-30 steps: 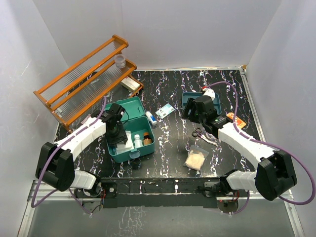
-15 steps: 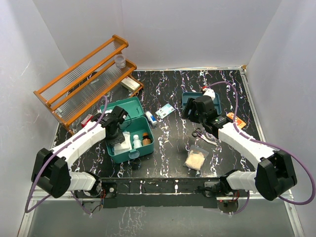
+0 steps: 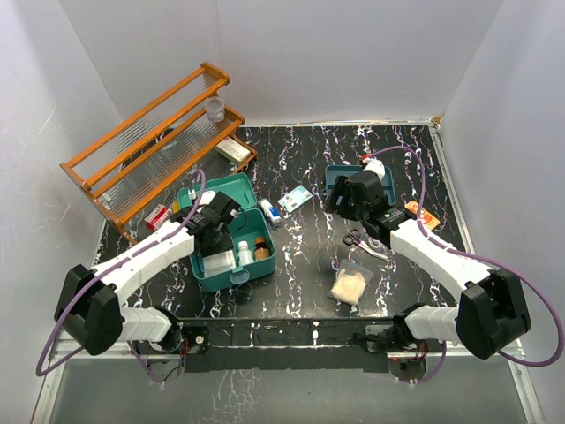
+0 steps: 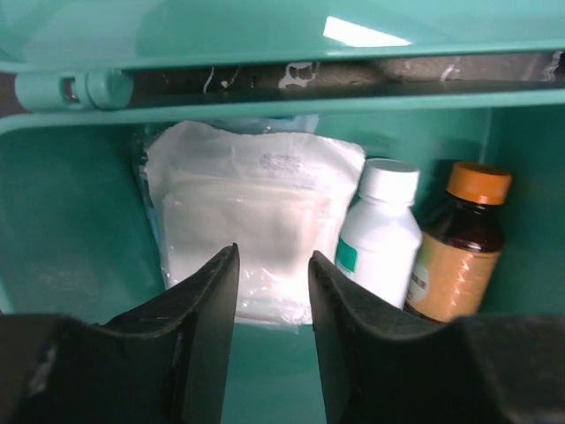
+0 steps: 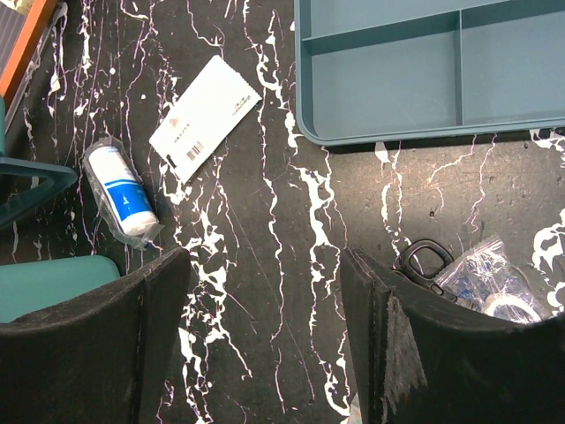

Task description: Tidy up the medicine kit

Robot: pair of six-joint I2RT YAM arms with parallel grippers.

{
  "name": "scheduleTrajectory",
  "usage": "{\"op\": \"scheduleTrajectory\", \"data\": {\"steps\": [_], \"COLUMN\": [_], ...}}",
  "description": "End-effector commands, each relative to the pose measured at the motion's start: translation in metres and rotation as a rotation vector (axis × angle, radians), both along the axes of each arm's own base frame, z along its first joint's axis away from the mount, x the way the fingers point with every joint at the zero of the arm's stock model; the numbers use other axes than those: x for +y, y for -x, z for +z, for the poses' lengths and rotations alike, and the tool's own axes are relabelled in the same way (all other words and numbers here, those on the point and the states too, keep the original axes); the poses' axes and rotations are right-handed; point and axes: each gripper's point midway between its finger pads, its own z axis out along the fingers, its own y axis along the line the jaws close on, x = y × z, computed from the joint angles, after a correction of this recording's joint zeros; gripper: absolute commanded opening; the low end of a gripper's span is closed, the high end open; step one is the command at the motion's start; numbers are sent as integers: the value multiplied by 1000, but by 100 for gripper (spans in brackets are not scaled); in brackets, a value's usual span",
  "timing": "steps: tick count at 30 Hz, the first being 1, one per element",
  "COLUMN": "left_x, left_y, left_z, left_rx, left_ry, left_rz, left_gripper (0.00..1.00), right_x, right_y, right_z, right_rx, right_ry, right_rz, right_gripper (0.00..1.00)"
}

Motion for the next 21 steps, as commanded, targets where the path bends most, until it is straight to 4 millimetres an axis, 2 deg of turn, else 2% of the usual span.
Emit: {"op": "scheduleTrajectory", "data": {"steps": [1,5,15,21], "left_x": [19,32,42,53], "left_y": [-1,4,19,28], "left_z": [-10,-18,-49,-53], "left_rx": [-2,8,42,51], "left_ry": [-107,-161,-173,-205], "left_rz": [51,114,148,196], "left_gripper": [32,26,26,25], "right_x": [-6,-7,-8,-2], "right_y": [1,0,-2,-3], "right_z": [7,8,8,5], "right_rx": [-35,-38,-38,-32], "right_ry": [6,12,20,17], "right_rz": [-7,-8,-3,25], "right_gripper": [67,67,68,68]}}
